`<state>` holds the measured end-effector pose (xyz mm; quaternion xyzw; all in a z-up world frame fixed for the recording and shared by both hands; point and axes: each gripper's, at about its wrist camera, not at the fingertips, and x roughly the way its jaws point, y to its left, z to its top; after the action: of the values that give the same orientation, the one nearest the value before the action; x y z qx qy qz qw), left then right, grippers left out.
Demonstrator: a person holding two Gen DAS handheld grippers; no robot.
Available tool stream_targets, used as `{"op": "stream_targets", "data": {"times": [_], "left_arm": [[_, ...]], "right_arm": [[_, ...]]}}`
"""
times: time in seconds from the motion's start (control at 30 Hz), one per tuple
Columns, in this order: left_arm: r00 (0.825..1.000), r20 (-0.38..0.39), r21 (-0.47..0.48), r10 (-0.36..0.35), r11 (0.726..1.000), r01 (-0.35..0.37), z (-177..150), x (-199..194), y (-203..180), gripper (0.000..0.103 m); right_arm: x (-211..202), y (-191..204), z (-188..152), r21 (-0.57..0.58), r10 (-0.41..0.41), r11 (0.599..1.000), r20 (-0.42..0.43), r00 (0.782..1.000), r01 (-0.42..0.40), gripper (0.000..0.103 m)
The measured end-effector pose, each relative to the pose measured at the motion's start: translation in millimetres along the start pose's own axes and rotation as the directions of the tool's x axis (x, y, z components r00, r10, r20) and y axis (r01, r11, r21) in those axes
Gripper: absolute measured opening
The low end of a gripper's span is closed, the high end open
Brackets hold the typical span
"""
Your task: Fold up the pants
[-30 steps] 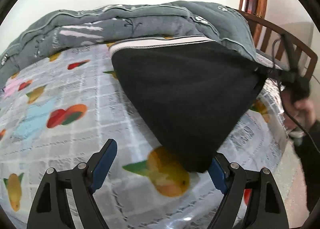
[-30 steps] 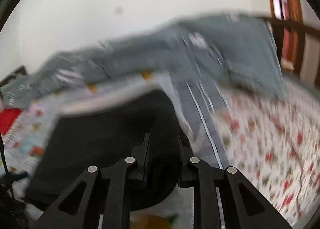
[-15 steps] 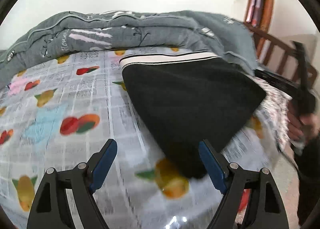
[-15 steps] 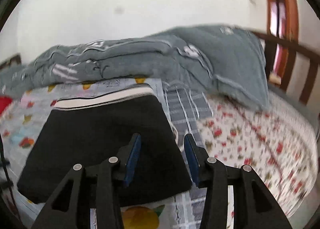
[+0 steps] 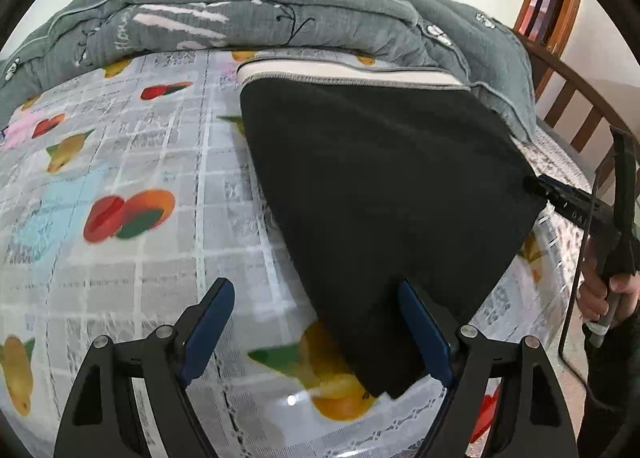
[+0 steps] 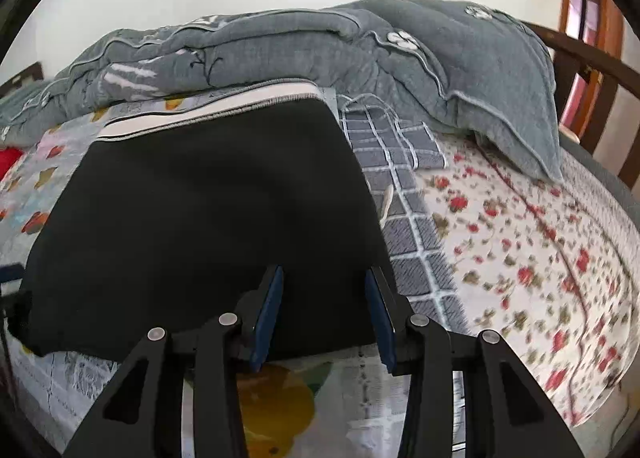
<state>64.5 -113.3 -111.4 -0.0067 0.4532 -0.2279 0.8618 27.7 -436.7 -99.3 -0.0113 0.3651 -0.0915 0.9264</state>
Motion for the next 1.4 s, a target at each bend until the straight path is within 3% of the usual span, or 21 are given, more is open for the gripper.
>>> {"op": "stream_targets", "data": {"times": [0.13, 0.33, 0.43, 0.5, 0.63, 0.7, 0.73, 0.77, 0.8, 0.9, 1.03, 1.17, 1.2, 1.27, 1.3, 1.4], "left_arm": [[0.999, -0.006, -0.056, -0.033, 0.998, 0.033, 27, 12, 10, 0.082], [0.991, -0.032, -0.216, -0.128, 0.969, 0.118, 55, 45, 37, 0.067], [0.979, -0.038, -0.283, -0.202, 0.942, 0.183, 60, 64, 48, 0.066], [0.968, -0.043, -0.295, -0.247, 0.929, 0.224, 65, 76, 50, 0.059], [0.963, -0.052, -0.323, -0.263, 0.917, 0.233, 69, 84, 46, 0.045], [0.969, -0.033, -0.286, -0.243, 0.932, 0.224, 72, 79, 42, 0.020], [0.971, -0.016, -0.266, -0.237, 0.938, 0.224, 74, 73, 41, 0.017], [0.973, -0.002, -0.246, -0.230, 0.943, 0.223, 78, 69, 40, 0.016], [0.975, 0.001, -0.233, -0.222, 0.948, 0.216, 81, 66, 39, 0.015], [0.973, 0.026, -0.234, -0.229, 0.945, 0.229, 89, 52, 45, 0.014], [0.946, 0.109, -0.237, -0.304, 0.917, 0.322, 84, 13, 77, 0.012], [0.974, 0.131, -0.192, -0.187, 0.959, 0.210, 77, -29, 109, 0.012], [0.979, 0.136, -0.197, -0.153, 0.964, 0.178, 76, -38, 120, 0.008], [0.975, 0.210, -0.214, -0.070, 0.970, 0.116, 71, -69, 150, 0.003], [0.969, 0.239, -0.215, -0.064, 0.970, 0.117, 68, -84, 164, 0.003], [0.980, 0.199, -0.222, -0.029, 0.972, 0.073, 60, -97, 185, 0.003]], "right_arm": [[-1, -21, 30, 0.064, 0.022, 0.998, 0.041, 0.999, -0.025, 0.052], [50, -35, 74, 0.124, 0.137, 0.984, -0.056, 0.989, -0.130, 0.052], [73, -32, 77, 0.124, 0.163, 0.981, -0.113, 0.980, -0.149, 0.052], [85, -32, 75, 0.146, 0.174, 0.977, -0.126, 0.977, -0.155, 0.052], [100, -44, 72, 0.263, 0.253, 0.941, -0.135, 0.958, -0.211, 0.052], [100, -41, 71, 0.260, 0.274, 0.936, -0.122, 0.954, -0.236, 0.041], [98, -38, 71, 0.250, 0.258, 0.942, -0.117, 0.959, -0.223, 0.040], [93, -32, 71, 0.223, 0.240, 0.952, -0.112, 0.964, -0.211, 0.025], [87, -27, 73, 0.195, 0.207, 0.963, -0.104, 0.973, -0.184, 0.018], [65, -7, 78, 0.136, 0.130, 0.984, -0.091, 0.987, -0.117, 0.010], [37, 14, 80, 0.137, 0.155, 0.980, -0.068, 0.986, -0.145, 0.010], [10, 59, 80, 0.100, 0.233, 0.968, -0.031, 0.972, -0.229, 0.010], [6, 76, 81, 0.077, 0.250, 0.966, -0.025, 0.968, -0.247, 0.010], [1, 100, 82, 0.059, 0.281, 0.958, -0.011, 0.960, -0.279, 0.010], [1, 110, 82, 0.054, 0.292, 0.955, -0.008, 0.956, -0.291, 0.010], [-1, 141, 82, 0.037, 0.330, 0.943, 0.009, 0.944, -0.331, 0.010]]}}
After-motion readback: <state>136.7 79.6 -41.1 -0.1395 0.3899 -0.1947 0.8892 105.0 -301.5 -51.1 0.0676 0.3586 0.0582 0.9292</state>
